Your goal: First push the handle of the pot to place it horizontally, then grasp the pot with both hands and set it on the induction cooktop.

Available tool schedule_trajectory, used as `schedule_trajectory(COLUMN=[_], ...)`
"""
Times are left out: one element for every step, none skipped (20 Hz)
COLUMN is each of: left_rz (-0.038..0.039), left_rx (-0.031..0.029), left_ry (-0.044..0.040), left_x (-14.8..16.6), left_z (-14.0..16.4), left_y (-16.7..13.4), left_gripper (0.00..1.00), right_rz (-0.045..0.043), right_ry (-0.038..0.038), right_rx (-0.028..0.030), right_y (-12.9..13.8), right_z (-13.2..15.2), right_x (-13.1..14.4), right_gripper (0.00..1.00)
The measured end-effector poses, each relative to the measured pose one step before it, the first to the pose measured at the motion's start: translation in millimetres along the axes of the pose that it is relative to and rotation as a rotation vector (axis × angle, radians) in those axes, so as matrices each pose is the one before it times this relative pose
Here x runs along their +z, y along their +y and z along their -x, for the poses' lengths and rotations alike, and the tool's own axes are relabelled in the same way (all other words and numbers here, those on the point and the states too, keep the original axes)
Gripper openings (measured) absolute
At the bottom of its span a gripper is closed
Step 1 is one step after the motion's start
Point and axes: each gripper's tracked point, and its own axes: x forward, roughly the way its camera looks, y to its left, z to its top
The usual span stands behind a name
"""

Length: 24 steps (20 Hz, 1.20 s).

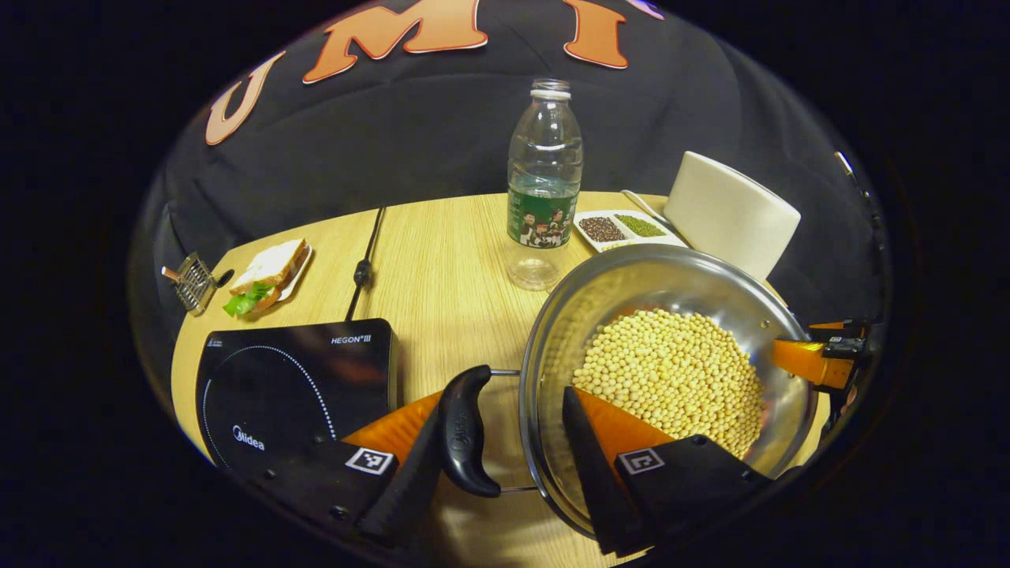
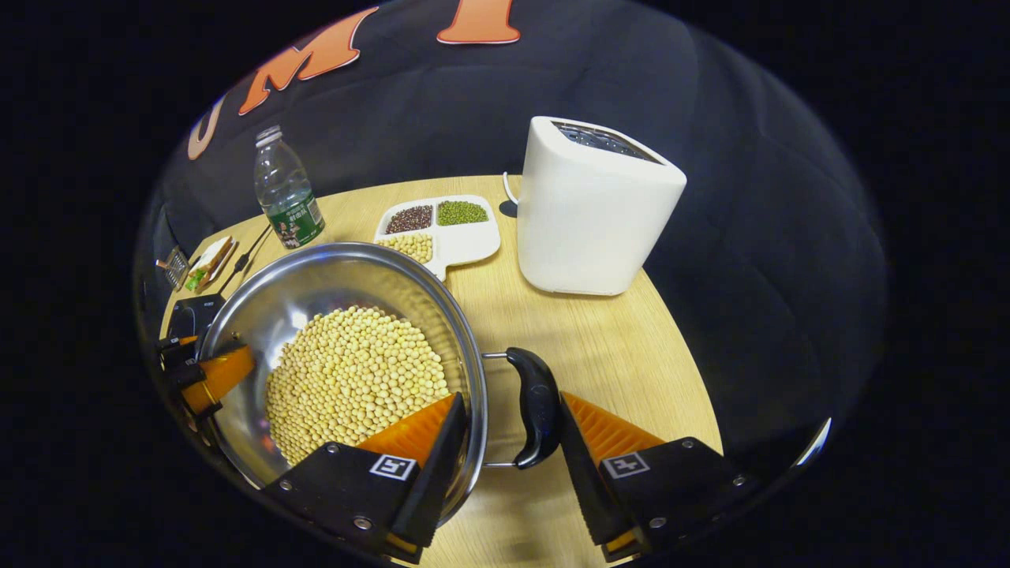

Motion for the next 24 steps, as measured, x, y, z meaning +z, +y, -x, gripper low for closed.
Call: schedule_trajectory(left_rz=[-0.00744,0.00386,-0.00045,-0.00074,0.0006,0.00267,0.00536,0.00074,0.00831,-0.00692,0.00729,0.00296,0.0065,0.00231,-0.0071,-0.00882,-0.00594,0.00521,0.01034,0.00704,0.00197,0.00245,0.00297,0.00016], left_rx=[0.02303,0.00719,0.00144,0.00596,0.00635,0.00617,0.00785,0.0052,0.00454,0.00286,0.00545,0.00706,0.0069,0.00408,0.00976,0.0108,0.00626,-0.00077,-0.00113,0.00221,0.00105,0.00107,-0.00067,0.00161], left_ry=[0.00384,0.00225,-0.01053,0.00287,-0.00847,0.00007,-0.00562,-0.00203,-0.00811,0.00006,-0.0108,0.00209,-0.00037,-0.00459,-0.00611,-0.014,-0.01538,-0.00816,-0.00208,-0.00567,-0.00888,-0.00741,0.00028,-0.00238], left_x=[-0.79,2.35,2.7,-1.88,2.63,0.51,0.86,0.92,0.83,1.03,0.95,-0.56,0.24,0.43,0.83,3.29,4.66,4.14,2.04,2.92,4.02,3.46,1.56,2.52], left_z=[-4.69,-1.89,-0.57,-3.08,-1.46,-0.9,-0.18,0.19,-0.16,1.58,-0.33,1.89,0.26,2.18,4.4,5.02,4.73,3.17,4.7,3.16,3.07,4.67,4.13,4.77], left_y=[3.61,-1.06,-1.2,0.02,0.44,0.15,-0.06,0.0,-0.15,0.89,0.03,0.7,-0.42,0.11,1.03,2.7,3.6,3.8,3.6,4.02,5.93,5.34,3.85,4.45], left_gripper=[0.86,0.87,0.84,0.83,0.85,0.85,0.85,0.85,0.85,0.84,0.84,0.82,0.8,0.83,0.82,0.8,0.82,0.82,0.81,0.8,0.81,0.81,0.81,0.81], right_rz=[-0.00384,0.00073,0.00559,0.00635,0.00295,-0.00408,-0.01149,-0.01124,-0.00136,0.00685,0.00485,-0.00733,-0.01744,-0.00991,-0.00201,-0.00041,-0.00457,-0.00671,0.007,0.01155,0.01374,0.00606,0.00034,-0.00093], right_ry=[0.00164,-0.0007,-0.00312,-0.00499,-0.0026,-0.00219,-0.00237,-0.00197,-0.00639,-0.00717,-0.00038,0.00156,0.00783,0.0006,-0.00048,-0.00671,-0.01374,-0.01929,-0.01378,-0.01362,-0.0142,-0.01039,-0.0049,-0.00292], right_rx=[0.00175,-0.00285,-0.00709,-0.00797,-0.00764,-0.00565,-0.00205,-0.00212,-0.00399,-0.00756,-0.00581,-0.00117,0.00541,0.00561,0.00251,0.0004,0.00195,0.00289,0.00108,-0.00043,-0.00182,0.00202,0.00507,0.00837], right_y=[0.3,-0.23,-0.6,-0.34,-0.19,0.6,0.02,1.4,0.08,0.08,-1.13,0.0,2.68,2.3,0.83,1.88,0.27,2.0,4.48,2.54,3.25,3.39,2.16,5.2], right_z=[-0.19,-1.3,-0.36,-1.14,0.52,-0.35,-0.36,0.37,-0.65,-1.15,4.07,1.46,1.59,1.05,2.82,4.24,6.22,6.06,4.16,6.57,5.9,6.09,5.17,6.62], right_x=[0.06,-0.23,0.25,0.54,-0.29,0.67,0.44,-0.34,0.52,-0.02,-0.61,-0.47,-1.75,-1.18,-2.01,0.98,3.34,5.78,4.23,5.15,5.34,4.73,3.08,3.18], right_gripper=[0.71,0.71,0.71,0.71,0.71,0.71,0.71,0.69,0.67,0.65,0.64,0.62,0.61,0.59,0.59,0.58,0.58,0.59,0.58,0.58,0.58,0.58,0.58,0.58])
